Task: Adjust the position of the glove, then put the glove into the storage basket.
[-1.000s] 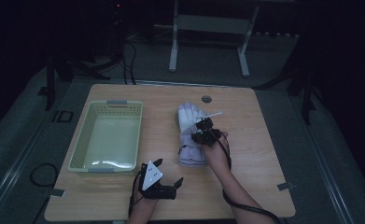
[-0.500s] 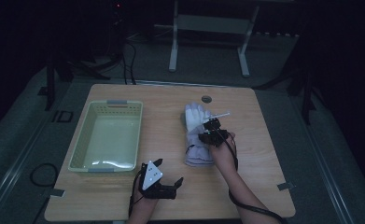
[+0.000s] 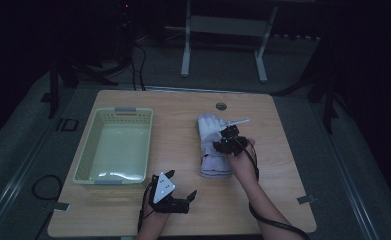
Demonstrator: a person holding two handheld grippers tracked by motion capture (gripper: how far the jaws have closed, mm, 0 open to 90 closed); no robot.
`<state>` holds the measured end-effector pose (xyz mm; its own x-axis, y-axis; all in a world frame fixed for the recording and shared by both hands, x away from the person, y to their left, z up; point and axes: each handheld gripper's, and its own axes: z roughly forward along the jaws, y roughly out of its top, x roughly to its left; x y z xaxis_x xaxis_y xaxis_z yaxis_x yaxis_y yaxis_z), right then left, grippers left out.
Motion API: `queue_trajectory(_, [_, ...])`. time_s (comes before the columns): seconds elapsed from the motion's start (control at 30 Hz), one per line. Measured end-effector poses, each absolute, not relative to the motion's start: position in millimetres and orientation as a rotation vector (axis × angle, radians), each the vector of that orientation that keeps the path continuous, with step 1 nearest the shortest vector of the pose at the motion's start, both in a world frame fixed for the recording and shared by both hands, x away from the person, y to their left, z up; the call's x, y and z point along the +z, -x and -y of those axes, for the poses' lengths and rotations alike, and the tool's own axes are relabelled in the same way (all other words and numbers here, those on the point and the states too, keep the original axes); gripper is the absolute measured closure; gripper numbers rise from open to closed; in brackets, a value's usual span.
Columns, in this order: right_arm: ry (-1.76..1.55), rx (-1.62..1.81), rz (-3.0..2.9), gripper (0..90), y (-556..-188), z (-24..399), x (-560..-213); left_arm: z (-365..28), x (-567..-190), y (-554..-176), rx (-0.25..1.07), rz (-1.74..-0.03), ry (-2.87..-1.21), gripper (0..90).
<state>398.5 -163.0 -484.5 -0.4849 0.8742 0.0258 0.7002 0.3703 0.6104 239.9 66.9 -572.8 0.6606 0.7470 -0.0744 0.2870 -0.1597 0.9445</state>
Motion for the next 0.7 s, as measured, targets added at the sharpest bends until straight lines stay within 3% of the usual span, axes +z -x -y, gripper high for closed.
queue_trajectory(0.13, [-1.36,0.902,-2.304,41.9,-395,173,-474,-66,-573,-240,0.508,-0.84,-1.755,0.1])
queue_trajectory(0.23, [-1.348,0.991,-2.278,22.9,-391,181,-467,-65,-573,-241,0.501,-0.847,-1.76,0.1])
queue_trajectory(0.27, [-1.348,0.991,-2.278,22.9,-391,181,-467,-65,-573,-241,0.501,-0.847,-1.76,0.1])
queue_trajectory(0.3, [-1.336,1.079,-2.28,14.9,-389,190,-464,-65,-573,-241,0.502,-0.849,-1.759,0.1])
queue_trajectory(0.53, [-1.248,1.149,-2.303,14.2,-385,205,-461,-64,-572,-241,0.495,-0.84,-1.754,0.1])
queue_trajectory(0.7, [-1.08,1.139,-2.302,16.3,-384,223,-458,-55,-562,-244,0.404,-0.807,-1.768,0.1])
